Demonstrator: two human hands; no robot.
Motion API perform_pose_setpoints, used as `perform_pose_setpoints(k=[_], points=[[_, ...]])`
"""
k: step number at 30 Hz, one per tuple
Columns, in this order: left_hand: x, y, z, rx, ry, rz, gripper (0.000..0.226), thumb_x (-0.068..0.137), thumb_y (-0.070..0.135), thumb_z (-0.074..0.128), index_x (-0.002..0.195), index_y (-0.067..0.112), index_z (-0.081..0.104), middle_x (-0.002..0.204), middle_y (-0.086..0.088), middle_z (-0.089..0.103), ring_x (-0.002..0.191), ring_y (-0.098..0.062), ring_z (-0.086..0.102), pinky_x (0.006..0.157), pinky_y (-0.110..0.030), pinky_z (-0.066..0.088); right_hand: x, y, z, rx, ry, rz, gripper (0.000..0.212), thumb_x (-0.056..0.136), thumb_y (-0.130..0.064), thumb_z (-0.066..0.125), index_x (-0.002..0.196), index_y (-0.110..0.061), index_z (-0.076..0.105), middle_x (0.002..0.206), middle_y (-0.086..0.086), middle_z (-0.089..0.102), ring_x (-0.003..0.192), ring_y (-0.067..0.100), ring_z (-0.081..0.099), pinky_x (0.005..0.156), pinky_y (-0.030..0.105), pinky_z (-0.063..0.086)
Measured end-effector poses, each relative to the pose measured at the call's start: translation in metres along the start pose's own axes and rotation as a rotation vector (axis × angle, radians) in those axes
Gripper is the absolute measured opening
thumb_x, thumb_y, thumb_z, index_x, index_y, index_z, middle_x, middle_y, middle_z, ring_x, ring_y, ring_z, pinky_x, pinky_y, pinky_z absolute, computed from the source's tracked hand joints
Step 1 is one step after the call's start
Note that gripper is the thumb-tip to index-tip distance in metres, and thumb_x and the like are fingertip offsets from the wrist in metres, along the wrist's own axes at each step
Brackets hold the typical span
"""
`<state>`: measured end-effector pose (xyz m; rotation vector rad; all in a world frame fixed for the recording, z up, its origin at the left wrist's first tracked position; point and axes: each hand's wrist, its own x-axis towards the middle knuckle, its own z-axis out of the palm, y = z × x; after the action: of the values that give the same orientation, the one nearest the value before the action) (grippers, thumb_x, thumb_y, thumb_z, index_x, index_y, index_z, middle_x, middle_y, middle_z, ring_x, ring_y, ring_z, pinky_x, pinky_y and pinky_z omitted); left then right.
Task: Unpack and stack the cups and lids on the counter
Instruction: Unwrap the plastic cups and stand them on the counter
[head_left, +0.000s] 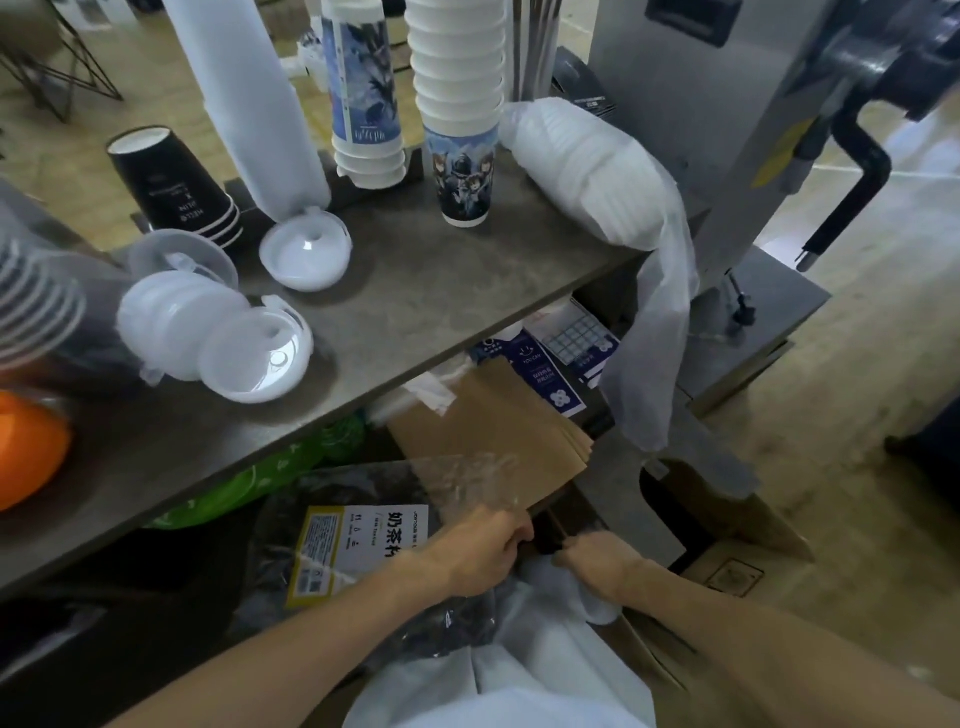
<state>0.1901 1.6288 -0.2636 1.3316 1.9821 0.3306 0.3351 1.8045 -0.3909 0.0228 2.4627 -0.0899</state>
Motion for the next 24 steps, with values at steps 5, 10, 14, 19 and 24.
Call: perform_pose_setpoints(k=[5,10,14,19,24], points=[[0.000,-0.001,0.003,-0.007,-0.020,-0.012,0.029,0.101,0.017,0.048,0.125,0.024,0.062,0.123,-0.002,0.065,0.107,-0.019,0.062,0.085,-0.027,0.048,-0.003,-0.003,-0.026,-0.007,0.036,-0.019,0.027,0.104,-0.024,0.048,0.119,-0.014,0.069,0.112,0.007,0.071,0.104,0.027,0.068,0.091,0.038,0.055],[-0.007,-0.008,0.001,0.028,-0.001,0.003,0.061,0.087,0.040,0.066,0.142,0.036,0.040,0.137,0.007,0.053,0.120,-0.016,0.056,0.101,-0.037,0.050,-0.035,-0.011,-0.103,-0.004,0.150,-0.131,0.024,0.103,-0.021,0.050,0.116,-0.016,0.069,0.113,0.005,0.070,0.104,0.026,0.066,0.085,0.038,0.055],[-0.028,0.002,-0.034,-0.104,0.052,0.045,0.078,0.074,0.054,0.078,0.138,0.045,0.035,0.140,0.018,0.046,0.126,-0.005,0.048,0.107,-0.035,0.044,-0.080,-0.016,-0.185,0.047,0.291,-0.302,0.033,0.097,-0.012,0.055,0.128,-0.021,0.064,0.118,0.002,0.069,0.107,0.022,0.065,0.085,0.035,0.054],[-0.075,0.022,-0.119,-0.164,0.334,0.120,0.088,0.066,0.065,0.083,0.140,0.050,0.038,0.133,0.028,0.053,0.119,0.006,0.053,0.100,-0.033,0.051,-0.126,-0.012,-0.293,0.396,0.541,-0.377,0.044,0.095,-0.006,0.059,0.134,-0.026,0.066,0.127,-0.009,0.068,0.120,0.006,0.061,0.102,0.029,0.049],[-0.130,0.034,-0.211,-0.167,0.828,0.116,0.077,0.062,0.074,0.077,0.128,0.042,0.051,0.126,0.025,0.053,0.113,0.004,0.053,0.088,-0.023,0.050,-0.125,-0.014,-0.368,0.822,0.840,-0.535,0.036,0.090,0.000,0.070,0.121,-0.018,0.071,0.115,-0.007,0.074,0.108,0.009,0.069,0.093,0.028,0.056]])
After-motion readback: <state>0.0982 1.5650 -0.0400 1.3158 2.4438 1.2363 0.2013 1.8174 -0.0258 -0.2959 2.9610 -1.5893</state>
